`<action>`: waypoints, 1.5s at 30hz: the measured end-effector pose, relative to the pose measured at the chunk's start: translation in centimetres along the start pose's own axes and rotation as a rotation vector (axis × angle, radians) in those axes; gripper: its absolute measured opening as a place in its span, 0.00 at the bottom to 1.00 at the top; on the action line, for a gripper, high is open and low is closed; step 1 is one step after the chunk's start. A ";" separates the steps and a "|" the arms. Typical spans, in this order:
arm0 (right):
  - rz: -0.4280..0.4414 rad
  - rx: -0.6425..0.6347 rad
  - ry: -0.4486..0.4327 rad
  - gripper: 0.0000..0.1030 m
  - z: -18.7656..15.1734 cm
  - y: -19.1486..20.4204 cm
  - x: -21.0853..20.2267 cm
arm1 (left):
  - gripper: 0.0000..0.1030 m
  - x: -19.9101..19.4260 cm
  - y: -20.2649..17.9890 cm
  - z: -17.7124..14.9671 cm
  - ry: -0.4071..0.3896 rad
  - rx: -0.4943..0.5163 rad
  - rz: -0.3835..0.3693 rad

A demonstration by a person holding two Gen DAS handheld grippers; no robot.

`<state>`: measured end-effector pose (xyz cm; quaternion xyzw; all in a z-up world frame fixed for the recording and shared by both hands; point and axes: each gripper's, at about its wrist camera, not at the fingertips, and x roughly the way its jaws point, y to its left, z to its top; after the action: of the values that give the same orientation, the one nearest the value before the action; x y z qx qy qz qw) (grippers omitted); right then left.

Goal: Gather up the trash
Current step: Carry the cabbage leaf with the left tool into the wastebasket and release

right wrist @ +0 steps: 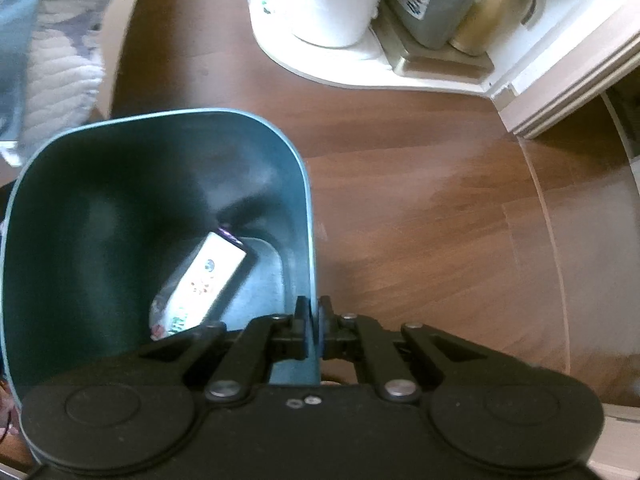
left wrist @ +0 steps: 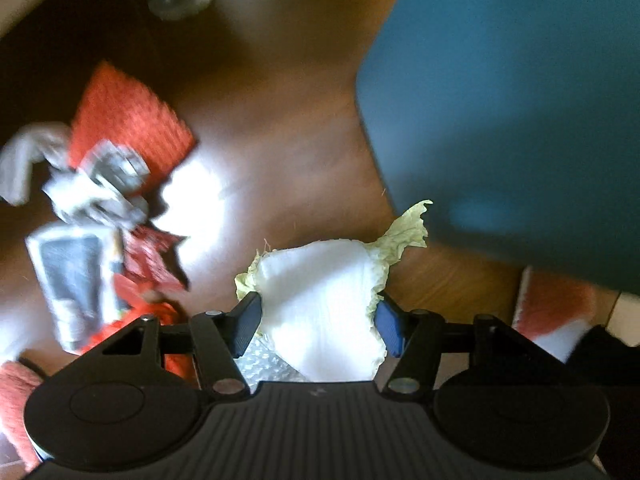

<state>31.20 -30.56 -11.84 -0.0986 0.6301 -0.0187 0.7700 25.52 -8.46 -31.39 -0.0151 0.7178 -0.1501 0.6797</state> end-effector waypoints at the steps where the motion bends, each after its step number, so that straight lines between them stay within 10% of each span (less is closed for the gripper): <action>1: 0.002 -0.015 -0.008 0.02 -0.1 0.7 -0.6 | 0.58 -1.4 0.0 0.1 -0.019 0.008 -0.002; 12: -0.077 -0.117 -0.079 0.03 -1.1 7.0 -4.2 | 0.58 -12.9 1.1 -1.1 -0.115 0.045 0.075; 23: -0.130 -0.208 -0.126 0.05 -2.6 12.0 -5.8 | 0.58 -22.3 1.0 -2.7 -0.297 0.007 -0.027; 45: -0.142 -0.168 -0.121 0.07 -4.5 13.3 -6.5 | 0.61 -13.0 -7.9 -2.3 -0.142 0.207 -0.023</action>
<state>24.23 -17.08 -8.70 -0.2079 0.5731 -0.0142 0.7925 22.84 -12.59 -16.80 0.0361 0.6484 -0.2299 0.7248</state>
